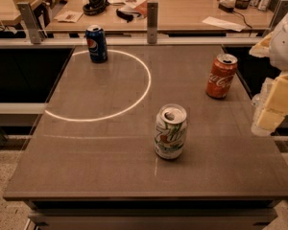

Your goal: Pick 7up can

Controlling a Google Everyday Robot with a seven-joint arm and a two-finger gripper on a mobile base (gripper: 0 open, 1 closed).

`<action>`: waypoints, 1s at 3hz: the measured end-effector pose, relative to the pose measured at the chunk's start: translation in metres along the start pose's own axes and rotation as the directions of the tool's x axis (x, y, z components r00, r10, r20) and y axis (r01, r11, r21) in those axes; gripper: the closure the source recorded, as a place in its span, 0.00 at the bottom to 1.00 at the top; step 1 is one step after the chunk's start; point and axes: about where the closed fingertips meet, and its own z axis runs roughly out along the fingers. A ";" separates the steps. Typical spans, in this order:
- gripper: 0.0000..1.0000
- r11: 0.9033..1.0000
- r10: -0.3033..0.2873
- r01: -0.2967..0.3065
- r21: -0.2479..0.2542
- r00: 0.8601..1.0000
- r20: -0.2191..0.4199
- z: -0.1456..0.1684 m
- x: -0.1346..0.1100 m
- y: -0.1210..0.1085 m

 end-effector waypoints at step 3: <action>0.00 0.994 0.099 -0.104 0.029 0.985 0.139 0.002 0.013 0.010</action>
Offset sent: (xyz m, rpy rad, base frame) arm -0.0064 -0.0060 -0.0041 0.0988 -0.0296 -0.0636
